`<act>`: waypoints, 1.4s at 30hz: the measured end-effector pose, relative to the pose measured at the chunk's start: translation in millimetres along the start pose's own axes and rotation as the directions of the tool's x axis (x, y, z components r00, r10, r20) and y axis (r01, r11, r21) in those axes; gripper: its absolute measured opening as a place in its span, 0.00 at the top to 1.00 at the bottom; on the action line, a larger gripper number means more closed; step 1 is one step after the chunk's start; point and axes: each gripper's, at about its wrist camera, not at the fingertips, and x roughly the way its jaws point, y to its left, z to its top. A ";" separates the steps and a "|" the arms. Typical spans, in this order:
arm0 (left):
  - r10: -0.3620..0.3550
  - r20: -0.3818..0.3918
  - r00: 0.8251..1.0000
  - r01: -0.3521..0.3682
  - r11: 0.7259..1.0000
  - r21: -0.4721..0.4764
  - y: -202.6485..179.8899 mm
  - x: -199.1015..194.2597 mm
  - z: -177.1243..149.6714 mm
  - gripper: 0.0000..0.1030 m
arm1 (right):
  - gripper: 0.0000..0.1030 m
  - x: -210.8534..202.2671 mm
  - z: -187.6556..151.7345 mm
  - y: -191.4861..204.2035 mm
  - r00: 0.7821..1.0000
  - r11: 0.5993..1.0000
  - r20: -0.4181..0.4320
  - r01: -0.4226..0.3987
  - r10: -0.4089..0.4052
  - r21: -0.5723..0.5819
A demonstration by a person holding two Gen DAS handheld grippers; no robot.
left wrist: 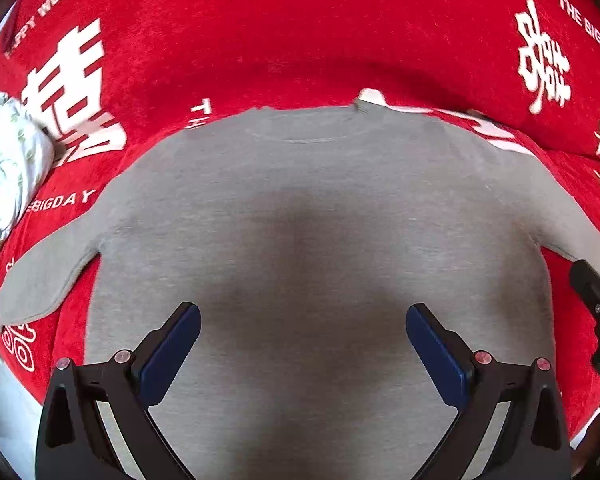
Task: Fold small clothes
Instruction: 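Move the right gripper to the sweater sleeve and grasp its cuff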
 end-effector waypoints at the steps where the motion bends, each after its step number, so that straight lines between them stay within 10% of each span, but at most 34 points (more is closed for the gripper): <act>1: 0.000 -0.001 1.000 0.000 1.000 0.008 -4.4 0.1 0.6 0.00 | 0.00 0.5 -0.1 -7.2 1.000 1.000 -0.002 0.005 -0.005 0.010; 14: -0.015 0.018 1.000 0.013 0.995 0.100 -60.6 -9.5 14.5 0.00 | 0.00 7.1 -9.0 -120.2 0.994 0.976 -0.028 0.107 -0.104 0.187; 24: -0.035 0.005 0.999 0.034 0.984 0.175 -107.4 -4.9 15.7 0.00 | 0.04 23.7 -32.7 -253.4 0.971 0.879 -0.103 0.240 -0.217 0.412; 33: -0.027 -0.014 1.000 0.029 0.984 0.178 -120.6 6.3 15.7 0.00 | 0.31 55.4 -24.2 -307.7 0.980 0.845 -0.074 0.197 -0.185 0.497; 36: -0.021 -0.025 0.999 0.025 0.986 0.165 -118.7 11.0 17.7 0.00 | 0.93 71.2 -17.3 -311.5 0.986 0.867 -0.084 0.165 -0.142 0.471; 42: -0.015 -0.030 0.999 0.019 0.991 0.134 -110.2 18.1 22.7 0.00 | 0.93 52.7 -24.8 -331.8 0.997 0.825 0.030 0.041 -0.069 0.564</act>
